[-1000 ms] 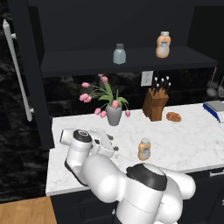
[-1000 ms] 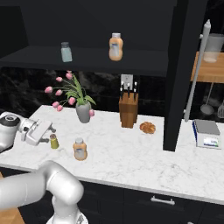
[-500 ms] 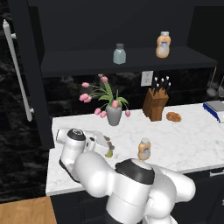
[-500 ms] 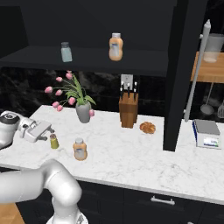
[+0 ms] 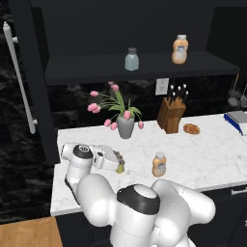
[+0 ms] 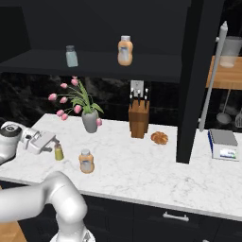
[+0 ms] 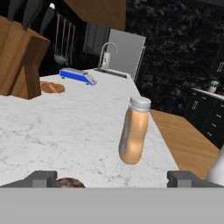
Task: Put the shaker and condiment bottle from the counter next to their counterparts in the cabinet.
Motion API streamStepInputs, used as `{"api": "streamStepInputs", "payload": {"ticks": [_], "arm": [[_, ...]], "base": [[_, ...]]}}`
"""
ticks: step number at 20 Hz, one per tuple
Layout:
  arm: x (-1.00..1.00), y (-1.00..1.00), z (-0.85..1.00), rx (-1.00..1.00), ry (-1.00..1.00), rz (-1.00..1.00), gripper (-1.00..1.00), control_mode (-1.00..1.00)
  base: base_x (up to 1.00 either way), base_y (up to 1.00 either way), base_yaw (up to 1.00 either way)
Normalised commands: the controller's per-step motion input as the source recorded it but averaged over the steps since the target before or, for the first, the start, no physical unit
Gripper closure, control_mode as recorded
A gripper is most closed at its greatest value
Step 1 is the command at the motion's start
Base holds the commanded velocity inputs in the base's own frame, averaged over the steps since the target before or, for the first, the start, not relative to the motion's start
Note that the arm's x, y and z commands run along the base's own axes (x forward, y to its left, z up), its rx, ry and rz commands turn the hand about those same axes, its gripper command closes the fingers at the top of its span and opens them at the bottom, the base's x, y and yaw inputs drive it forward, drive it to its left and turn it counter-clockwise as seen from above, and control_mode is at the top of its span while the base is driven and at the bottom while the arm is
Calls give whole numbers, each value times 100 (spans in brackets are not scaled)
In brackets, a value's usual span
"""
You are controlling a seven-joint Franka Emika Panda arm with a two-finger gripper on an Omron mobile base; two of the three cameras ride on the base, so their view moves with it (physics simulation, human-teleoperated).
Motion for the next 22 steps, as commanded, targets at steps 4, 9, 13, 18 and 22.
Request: {"api": "streamStepInputs", "payload": {"ticks": [4, 9, 13, 18, 22], "arm": [[27, 0, 0, 0, 0, 0, -100, -100], [5, 0, 0, 0, 2, 0, -100, -100], [0, 0, 0, 0, 0, 0, -100, -100], [0, 0, 0, 0, 0, 0, -100, -100], [0, -4, -1, 0, 0, 0, -100, -100]], "base": [[0, 0, 0], [0, 0, 0], [0, 0, 0], [0, 0, 0], [0, 0, 0]]}}
